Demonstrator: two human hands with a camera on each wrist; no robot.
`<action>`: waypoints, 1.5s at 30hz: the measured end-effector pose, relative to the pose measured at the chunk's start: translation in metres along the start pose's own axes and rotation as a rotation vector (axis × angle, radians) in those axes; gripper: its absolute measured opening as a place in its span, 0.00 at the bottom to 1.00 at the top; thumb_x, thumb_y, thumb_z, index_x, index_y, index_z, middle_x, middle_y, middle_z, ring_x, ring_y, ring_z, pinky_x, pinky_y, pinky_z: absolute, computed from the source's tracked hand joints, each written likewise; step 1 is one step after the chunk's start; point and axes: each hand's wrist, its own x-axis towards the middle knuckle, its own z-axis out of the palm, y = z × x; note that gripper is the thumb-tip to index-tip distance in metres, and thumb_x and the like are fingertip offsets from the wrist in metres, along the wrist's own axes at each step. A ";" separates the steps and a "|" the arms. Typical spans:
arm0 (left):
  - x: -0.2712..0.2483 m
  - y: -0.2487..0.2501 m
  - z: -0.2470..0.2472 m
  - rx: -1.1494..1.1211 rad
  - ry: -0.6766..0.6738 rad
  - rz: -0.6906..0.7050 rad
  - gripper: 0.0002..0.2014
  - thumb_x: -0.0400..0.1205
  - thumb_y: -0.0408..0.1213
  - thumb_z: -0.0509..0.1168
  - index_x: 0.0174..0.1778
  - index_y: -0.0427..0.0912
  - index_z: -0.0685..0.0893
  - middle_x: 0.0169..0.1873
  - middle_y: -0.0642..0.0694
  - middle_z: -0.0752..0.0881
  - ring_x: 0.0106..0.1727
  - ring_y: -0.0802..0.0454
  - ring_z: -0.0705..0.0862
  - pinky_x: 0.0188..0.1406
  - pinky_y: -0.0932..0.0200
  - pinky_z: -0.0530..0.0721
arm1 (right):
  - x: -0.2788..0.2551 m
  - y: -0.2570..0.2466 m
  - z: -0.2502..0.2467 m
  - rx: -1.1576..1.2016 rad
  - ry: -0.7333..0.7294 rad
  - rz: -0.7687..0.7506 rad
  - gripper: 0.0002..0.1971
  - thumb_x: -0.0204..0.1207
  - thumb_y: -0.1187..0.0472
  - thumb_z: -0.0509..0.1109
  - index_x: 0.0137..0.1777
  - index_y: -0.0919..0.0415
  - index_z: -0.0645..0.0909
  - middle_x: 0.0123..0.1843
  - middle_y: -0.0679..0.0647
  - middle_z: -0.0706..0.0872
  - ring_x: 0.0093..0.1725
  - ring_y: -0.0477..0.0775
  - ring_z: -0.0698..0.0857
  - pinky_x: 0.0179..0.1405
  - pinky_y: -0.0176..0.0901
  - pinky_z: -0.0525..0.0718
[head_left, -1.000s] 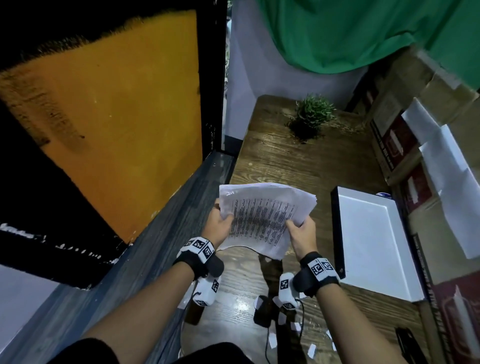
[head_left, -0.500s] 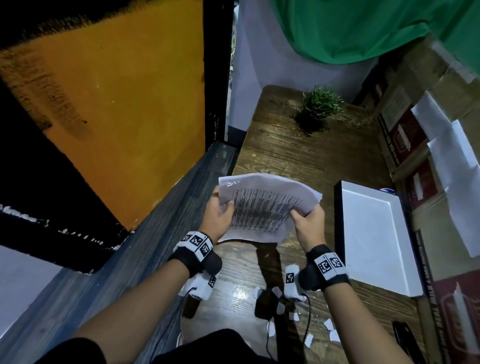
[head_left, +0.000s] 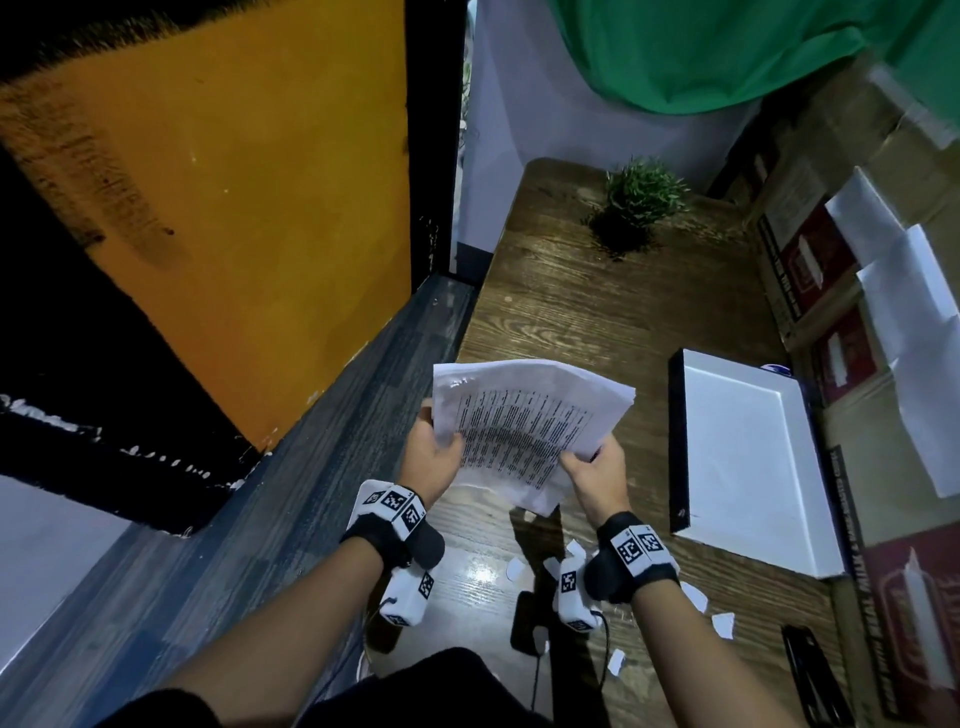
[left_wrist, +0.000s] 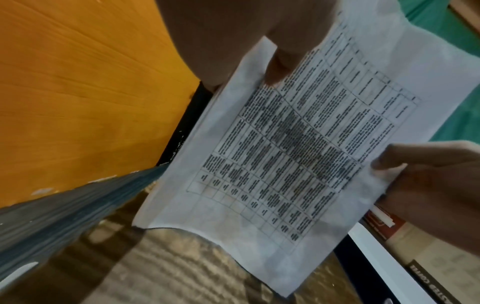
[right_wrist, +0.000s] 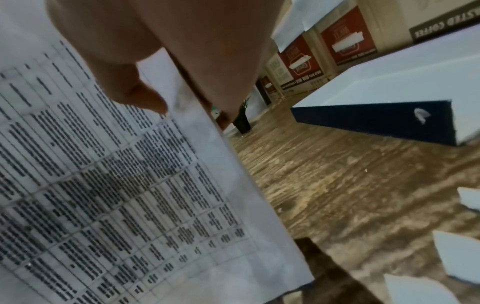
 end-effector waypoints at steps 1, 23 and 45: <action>0.000 0.002 -0.004 -0.012 -0.002 -0.011 0.20 0.77 0.23 0.65 0.64 0.39 0.76 0.51 0.45 0.86 0.51 0.55 0.86 0.45 0.69 0.84 | -0.001 -0.002 -0.002 0.011 -0.008 -0.008 0.18 0.69 0.80 0.69 0.56 0.64 0.78 0.50 0.57 0.88 0.48 0.50 0.88 0.47 0.39 0.89; 0.005 0.016 -0.008 -0.022 0.026 0.048 0.21 0.79 0.42 0.62 0.66 0.38 0.73 0.57 0.35 0.84 0.59 0.39 0.85 0.62 0.34 0.83 | 0.008 -0.011 0.006 0.072 0.011 -0.113 0.17 0.72 0.80 0.63 0.53 0.60 0.78 0.53 0.61 0.87 0.50 0.51 0.86 0.54 0.41 0.86; 0.041 0.059 0.046 0.281 -0.025 0.190 0.13 0.75 0.37 0.63 0.54 0.38 0.75 0.44 0.36 0.87 0.42 0.36 0.86 0.44 0.43 0.86 | -0.018 0.155 -0.293 -1.091 0.010 0.649 0.16 0.71 0.63 0.73 0.55 0.72 0.80 0.56 0.71 0.85 0.55 0.70 0.84 0.54 0.53 0.83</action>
